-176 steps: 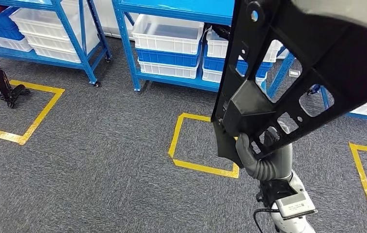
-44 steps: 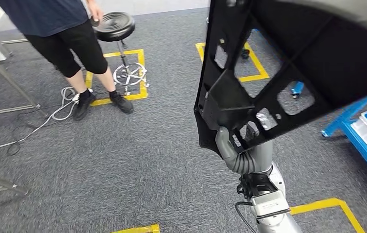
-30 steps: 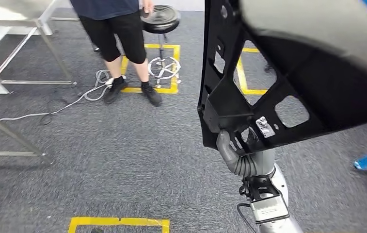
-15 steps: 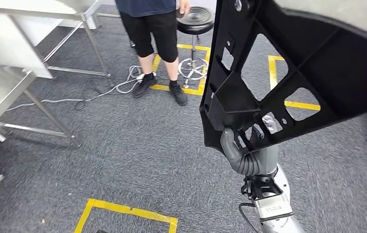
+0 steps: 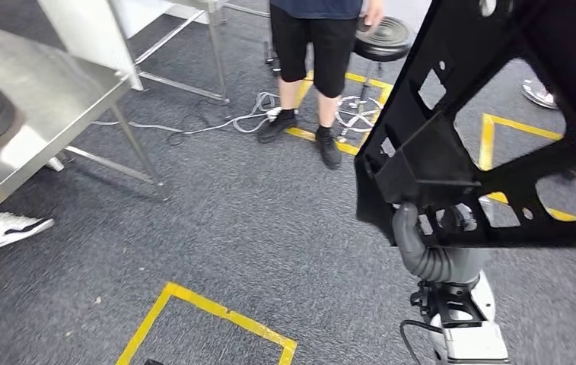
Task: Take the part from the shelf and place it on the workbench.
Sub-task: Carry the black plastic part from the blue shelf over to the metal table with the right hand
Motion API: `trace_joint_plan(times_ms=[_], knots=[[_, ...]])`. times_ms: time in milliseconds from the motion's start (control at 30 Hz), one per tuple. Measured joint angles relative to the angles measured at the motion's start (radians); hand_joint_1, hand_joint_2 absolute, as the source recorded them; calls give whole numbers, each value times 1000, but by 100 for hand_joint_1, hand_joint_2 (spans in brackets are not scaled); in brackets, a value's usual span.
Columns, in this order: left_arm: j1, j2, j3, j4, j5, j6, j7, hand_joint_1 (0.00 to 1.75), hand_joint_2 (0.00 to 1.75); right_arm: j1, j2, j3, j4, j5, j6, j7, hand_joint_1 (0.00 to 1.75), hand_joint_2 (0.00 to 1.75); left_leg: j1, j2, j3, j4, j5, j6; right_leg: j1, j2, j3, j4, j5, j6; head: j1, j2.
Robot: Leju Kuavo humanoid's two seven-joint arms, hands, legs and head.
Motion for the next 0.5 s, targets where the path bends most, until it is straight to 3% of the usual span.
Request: trace_joint_plan(times_ms=[67, 100, 133, 200, 267, 333, 367, 400, 467, 500], knots=[[0, -1, 0, 0, 5, 0, -6, 0, 175, 13, -13, -20, -4, -2, -1, 0, 175, 175, 0, -33, -3, 0, 2, 3, 0, 7, -51, 92, -25, 3, 1, 0], [1, -1, 0, 0, 6, 0, -7, 0, 175, 18, -19, -30, -7, -3, -1, 0, 175, 175, 0, -48, -3, 0, 4, 2, -1, 9, -48, 79, -13, 9, 1, 0], [3, -1, 1, 0, 6, 0, -7, 0, 175, 21, -24, -38, -10, -5, -1, 1, 175, 175, 0, -64, -3, 0, 5, 1, -3, 15, -25, 27, 13, 17, 1, 0], [5, -2, 1, 0, 7, 0, -9, 0, 175, 23, -30, -51, -18, -8, -1, 1, 175, 175, -1, -93, -5, 2, 9, -6, -8, 59, 43, -116, 68, 27, 1, 0], [6, -3, 1, 0, 9, 0, -11, 0, 175, 28, -34, -60, -25, -10, -1, 1, 175, 175, -5, -115, -10, 2, 13, -16, -9, 87, 81, -189, 93, 21, 0, 0], [11, -2, 4, 0, 12, 0, -13, 0, 175, 37, -35, -66, -31, -11, -2, 1, 175, 175, -3, -133, -16, -2, 20, -28, -8, 69, 85, -193, 99, 8, 0, 0], [14, -1, 5, 0, 13, -1, -14, 0, 175, 41, -35, -68, -34, -12, -3, 0, 175, 175, -4, -122, -20, 1, 19, -33, -9, 58, 85, -195, 102, 2, 0, 0], [17, -1, 5, 0, 14, -1, -14, 0, 175, 46, -35, -70, -38, -12, -3, -1, 175, 175, -5, -95, -27, 14, 9, -37, -11, 44, 86, -197, 105, -5, -3, 0], [17, -1, 6, 1, 12, -2, -16, 0, 175, 60, -35, -79, -47, -14, -4, -4, 175, 175, -8, -17, -66, 104, -48, -42, -10, 15, 88, -199, 106, -17, -9, 0], [16, -2, 6, 1, 10, -2, -16, 0, 175, 69, -35, -85, -50, -15, -5, -6, 175, 175, -7, 8, -96, 171, -84, -45, -8, -1, 87, -199, 105, -22, -12, 0]])
